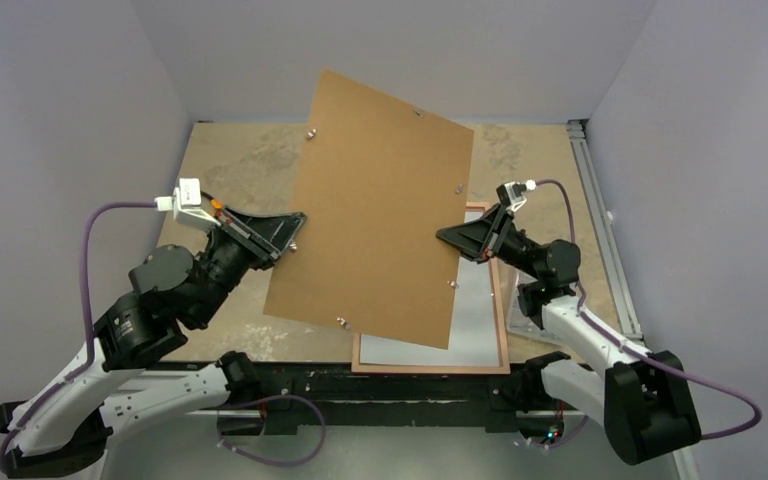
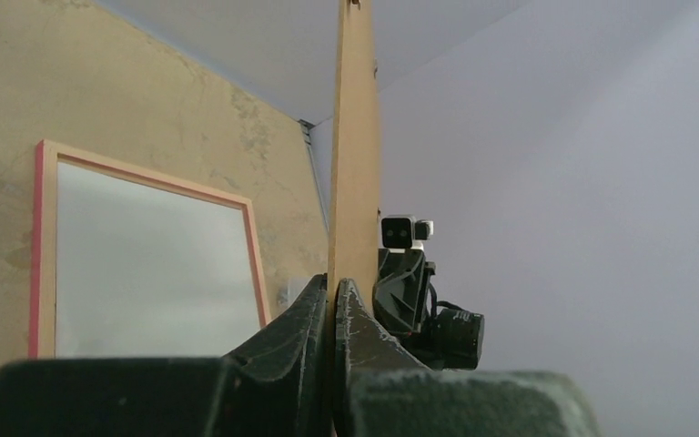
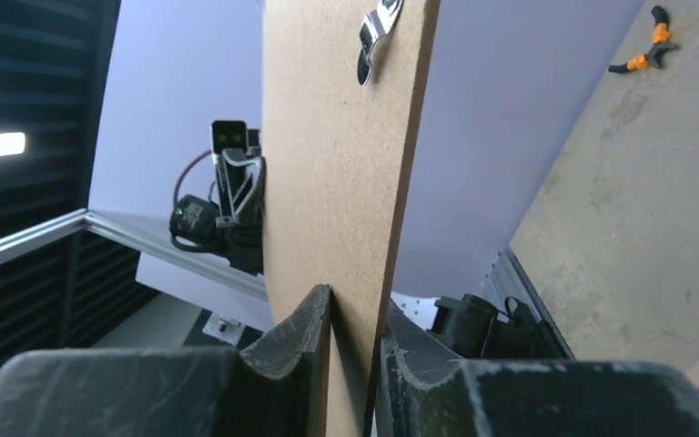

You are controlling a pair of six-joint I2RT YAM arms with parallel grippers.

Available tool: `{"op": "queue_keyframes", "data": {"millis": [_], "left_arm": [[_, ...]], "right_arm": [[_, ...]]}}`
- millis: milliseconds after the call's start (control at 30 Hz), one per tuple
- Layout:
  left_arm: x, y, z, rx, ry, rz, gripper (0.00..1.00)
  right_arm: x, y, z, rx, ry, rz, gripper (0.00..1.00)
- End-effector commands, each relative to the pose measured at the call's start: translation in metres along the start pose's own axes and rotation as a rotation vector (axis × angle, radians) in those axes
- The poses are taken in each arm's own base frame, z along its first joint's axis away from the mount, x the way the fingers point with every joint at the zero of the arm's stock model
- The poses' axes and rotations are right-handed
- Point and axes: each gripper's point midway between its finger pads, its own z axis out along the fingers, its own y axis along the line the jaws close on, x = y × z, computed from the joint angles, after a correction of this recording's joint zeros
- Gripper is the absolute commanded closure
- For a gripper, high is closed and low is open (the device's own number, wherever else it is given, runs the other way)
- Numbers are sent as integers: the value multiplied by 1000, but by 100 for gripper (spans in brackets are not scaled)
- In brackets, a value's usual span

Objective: Put the photo into the frame

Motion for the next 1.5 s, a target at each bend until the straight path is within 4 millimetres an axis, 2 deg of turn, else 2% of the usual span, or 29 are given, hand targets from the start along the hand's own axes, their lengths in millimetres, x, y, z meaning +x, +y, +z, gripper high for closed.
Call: {"op": "queue_keyframes", "data": {"millis": [0, 67, 133, 200, 300, 367, 433, 600, 733, 933, 1100, 1200, 1333, 1467], "left_arm": [[8, 28, 6, -94, -19, 0, 100], [10, 33, 4, -109, -15, -8, 83], [12, 37, 3, -113, -12, -10, 56], [14, 41, 3, -123, -10, -12, 35], [18, 53, 1, -156, -8, 4, 17], [20, 67, -2, -208, -9, 24, 10], [22, 83, -5, -266, -4, 56, 7], [29, 117, -18, -405, 37, 149, 5], [43, 135, -17, -492, 100, 220, 5], [76, 144, 1, -534, 243, 303, 10], [110, 146, 23, -500, 421, 290, 14], [132, 147, 34, -456, 518, 249, 16], [155, 165, 44, -473, 601, 230, 17], [179, 192, 54, -537, 678, 246, 20]], "right_arm": [[3, 31, 7, -42, 36, -115, 87], [2, 34, 7, -46, 31, -112, 92], [1, 36, 8, -50, 29, -108, 100], [0, 37, 9, -56, 26, -104, 100], [-2, 39, 10, -58, 27, -106, 100], [-4, 38, 12, -47, 27, -104, 100], [-7, 33, 13, -12, 31, -97, 100], [-20, 6, 11, 158, 26, -84, 100], [-30, -8, 8, 294, 45, -136, 100], [-45, -19, -3, 424, 56, -197, 100], [-61, -33, -30, 498, 34, -170, 100], [-61, -40, -42, 550, 47, -173, 100], [-72, -47, -62, 660, 11, -205, 100], [-81, -46, -77, 768, -31, -251, 100]]}}
